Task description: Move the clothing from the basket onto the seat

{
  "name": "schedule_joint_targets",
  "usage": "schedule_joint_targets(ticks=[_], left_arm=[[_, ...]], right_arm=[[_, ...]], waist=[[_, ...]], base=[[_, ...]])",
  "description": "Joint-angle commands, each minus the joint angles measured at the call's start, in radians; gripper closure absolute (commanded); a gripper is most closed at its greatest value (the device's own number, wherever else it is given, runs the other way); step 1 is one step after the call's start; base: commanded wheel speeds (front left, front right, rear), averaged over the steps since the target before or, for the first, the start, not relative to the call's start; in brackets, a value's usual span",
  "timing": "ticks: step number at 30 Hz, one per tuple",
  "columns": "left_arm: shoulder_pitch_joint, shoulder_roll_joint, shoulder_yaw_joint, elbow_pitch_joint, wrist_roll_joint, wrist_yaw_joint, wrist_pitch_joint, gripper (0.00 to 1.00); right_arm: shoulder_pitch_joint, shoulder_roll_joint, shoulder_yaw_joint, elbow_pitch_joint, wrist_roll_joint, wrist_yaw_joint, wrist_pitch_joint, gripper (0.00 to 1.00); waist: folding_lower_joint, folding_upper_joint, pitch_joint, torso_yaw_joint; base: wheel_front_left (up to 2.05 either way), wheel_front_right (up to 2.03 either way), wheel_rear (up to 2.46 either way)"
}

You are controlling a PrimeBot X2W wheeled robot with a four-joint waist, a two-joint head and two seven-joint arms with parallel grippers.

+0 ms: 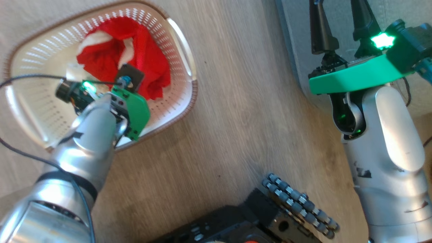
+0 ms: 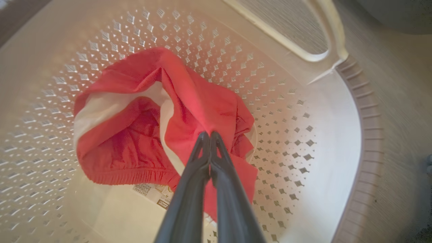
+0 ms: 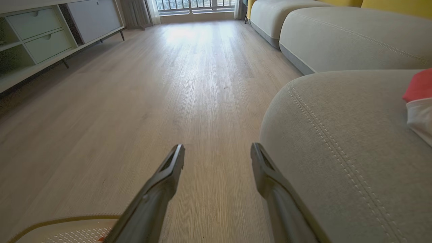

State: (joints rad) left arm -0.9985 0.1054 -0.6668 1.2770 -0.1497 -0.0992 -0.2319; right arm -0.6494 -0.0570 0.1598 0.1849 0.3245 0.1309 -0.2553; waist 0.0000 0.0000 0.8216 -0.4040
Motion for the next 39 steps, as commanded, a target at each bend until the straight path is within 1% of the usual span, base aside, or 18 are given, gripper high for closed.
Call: schedule_joint_targets(ticks=[1, 7, 17, 18, 19, 23, 32, 39], left_arm=[[0.035, -0.004, 0.025, -0.022, -0.014, 0.0, -0.015, 1.0], [0.092, -0.032, 0.05, -0.084, -0.065, -0.005, -0.029, 1.0], [0.214, -0.047, 0.094, -0.328, -0.109, 0.003, -0.03, 1.0], [0.214, -0.047, 0.094, -0.328, -0.109, 0.003, -0.03, 1.0], [0.233, -0.048, 0.108, -0.371, -0.116, 0.007, -0.03, 1.0], [0.272, -0.05, 0.141, -0.456, -0.126, 0.015, -0.03, 1.0], [0.334, -0.051, 0.214, -0.629, -0.124, 0.027, -0.03, 1.0], [0.344, -0.053, 0.251, -0.737, -0.122, 0.033, -0.03, 1.0]], right_arm=[[0.04, 0.007, -0.001, -0.019, -0.019, 0.0, -0.006, 0.0], [0.079, 0.007, -0.036, 0.009, -0.084, 0.0, -0.006, 0.0], [0.179, 0.007, -0.068, 0.071, -0.145, 0.0, -0.006, 0.0], [0.179, 0.007, -0.068, 0.071, -0.145, 0.0, -0.006, 0.0], [0.199, 0.007, -0.067, 0.084, -0.151, 0.0, -0.006, 0.0], [0.234, 0.001, -0.068, 0.108, -0.157, 0.0, -0.006, 0.0], [0.306, -0.011, -0.059, 0.15, -0.152, 0.0, -0.006, 0.0], [0.345, -0.014, -0.057, 0.173, -0.145, 0.0, -0.006, 0.0]], waist=[[0.0, 0.0, -0.068, 0.052], [0.0, 0.0, -0.189, 0.121], [0.0, 0.0, -0.381, 0.233], [0.0, 0.0, -0.381, 0.233], [0.0, 0.0, -0.418, 0.251], [0.0, 0.0, -0.49, 0.282], [0.0, 0.0, -0.62, 0.322], [0.0, 0.0, -0.689, 0.331]], base=[[0.0, 0.0, 0.0], [0.0, 0.0, 0.0], [0.0, 0.0, 0.0], [0.0, 0.0, 0.0], [0.0, 0.0, 0.0], [0.0, 0.0, 0.0], [0.0, 0.0, 0.0], [0.0, 0.0, 0.0]])
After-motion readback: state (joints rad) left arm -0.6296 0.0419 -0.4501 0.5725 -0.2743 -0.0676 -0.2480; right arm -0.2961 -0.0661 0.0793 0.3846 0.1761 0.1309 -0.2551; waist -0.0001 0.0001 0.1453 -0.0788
